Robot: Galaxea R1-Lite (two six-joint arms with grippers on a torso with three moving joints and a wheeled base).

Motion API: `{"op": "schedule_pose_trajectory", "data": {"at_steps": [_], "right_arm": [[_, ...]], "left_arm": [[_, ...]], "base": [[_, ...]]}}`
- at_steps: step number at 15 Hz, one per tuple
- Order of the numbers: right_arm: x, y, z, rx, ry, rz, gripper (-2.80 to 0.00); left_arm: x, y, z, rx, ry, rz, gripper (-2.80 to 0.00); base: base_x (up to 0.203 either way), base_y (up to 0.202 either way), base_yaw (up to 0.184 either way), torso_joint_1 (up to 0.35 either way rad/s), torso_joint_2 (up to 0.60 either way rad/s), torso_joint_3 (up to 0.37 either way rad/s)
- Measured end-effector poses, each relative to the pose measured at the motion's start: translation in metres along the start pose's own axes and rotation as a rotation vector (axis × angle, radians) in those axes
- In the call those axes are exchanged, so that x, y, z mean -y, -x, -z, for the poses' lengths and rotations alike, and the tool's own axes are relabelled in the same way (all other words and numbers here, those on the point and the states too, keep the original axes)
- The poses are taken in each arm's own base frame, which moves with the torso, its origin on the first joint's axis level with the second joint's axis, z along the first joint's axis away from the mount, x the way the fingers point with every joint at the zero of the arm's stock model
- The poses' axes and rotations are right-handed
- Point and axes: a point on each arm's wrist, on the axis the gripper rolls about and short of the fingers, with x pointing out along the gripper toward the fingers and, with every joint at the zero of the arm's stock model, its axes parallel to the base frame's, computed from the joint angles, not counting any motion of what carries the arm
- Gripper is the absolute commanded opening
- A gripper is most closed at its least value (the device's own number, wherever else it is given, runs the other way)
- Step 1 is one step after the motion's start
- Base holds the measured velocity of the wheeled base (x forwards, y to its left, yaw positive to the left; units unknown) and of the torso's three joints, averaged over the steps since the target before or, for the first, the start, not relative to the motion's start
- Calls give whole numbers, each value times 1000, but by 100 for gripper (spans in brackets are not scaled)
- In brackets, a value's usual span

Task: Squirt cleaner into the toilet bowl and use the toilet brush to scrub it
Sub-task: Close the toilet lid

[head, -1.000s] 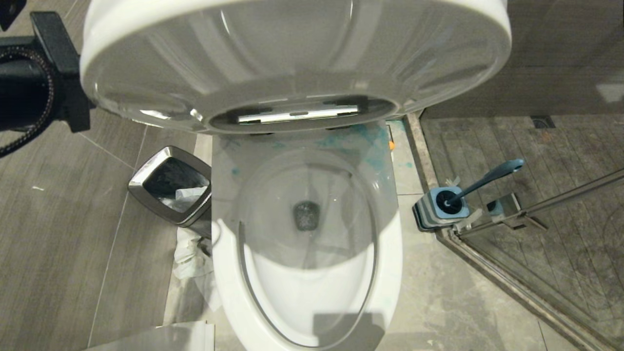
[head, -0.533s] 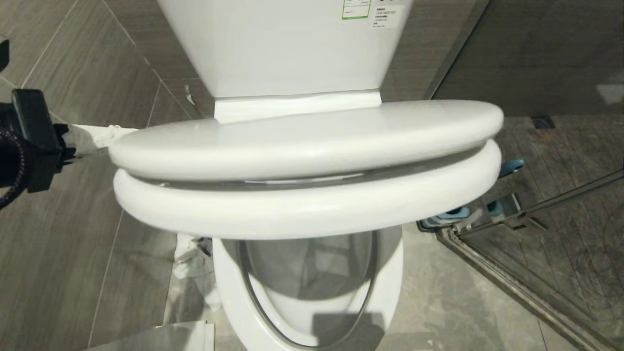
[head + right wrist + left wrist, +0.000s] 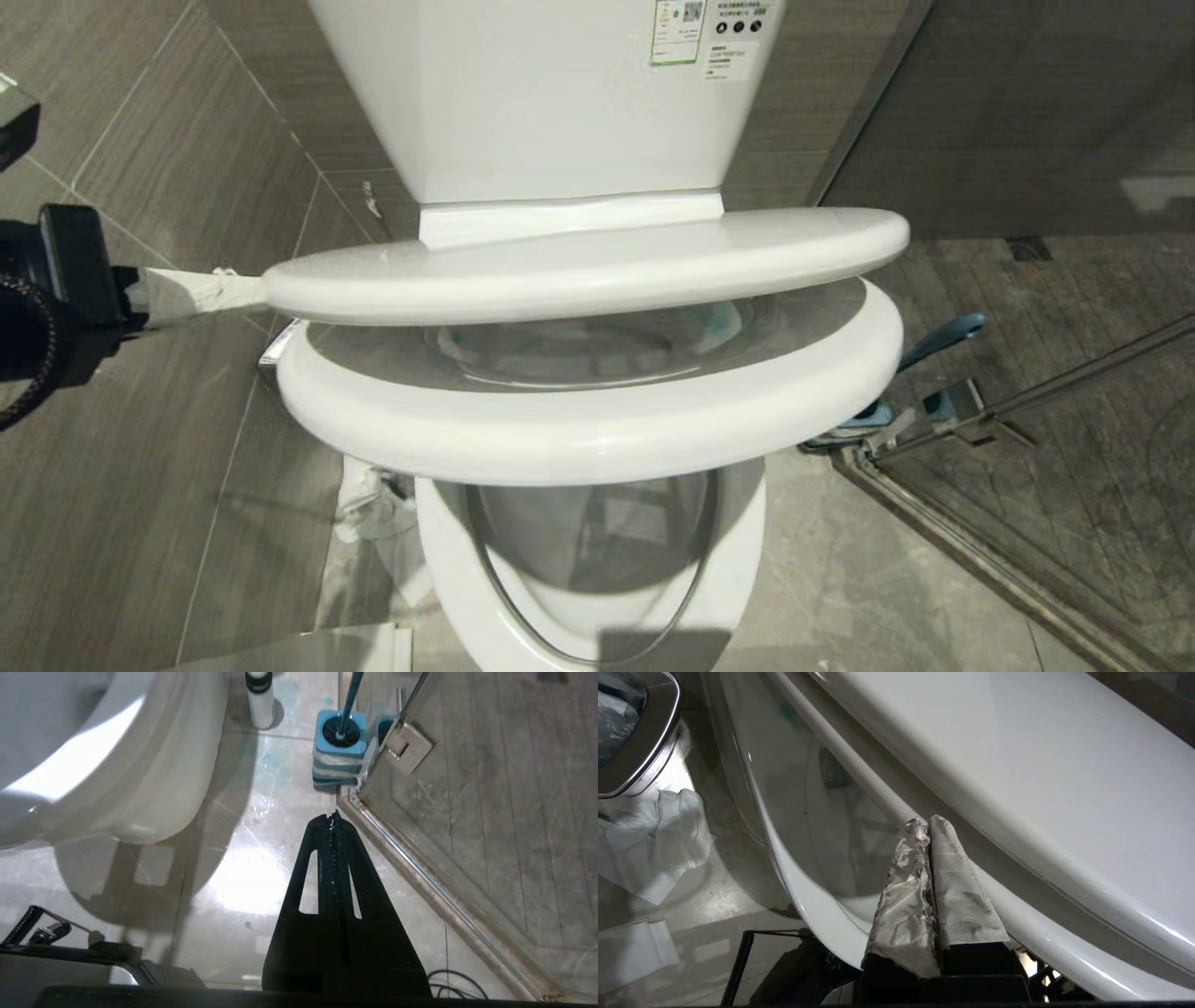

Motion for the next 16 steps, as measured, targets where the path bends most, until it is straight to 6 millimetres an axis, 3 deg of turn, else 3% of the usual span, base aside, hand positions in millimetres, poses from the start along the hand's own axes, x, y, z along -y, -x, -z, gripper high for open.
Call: {"op": "schedule_pose_trajectory", "data": {"at_steps": [6,12,16], "right_arm": [[0,0,0,-1,0,0,-280],[0,0,0,0,0,0,-280],[0,0,0,-1,0,0,-280]], "left_arm": [[-2,-13,-10,1,-8,-4,-280],[13,-44,-70,139,-270,18,-280],[20,-73,-60,-3,-307,65,-280]], "base": [[0,0,0,0,0,26],[0,0,0,0,0,0],[0,0,0,0,0,0]]}}
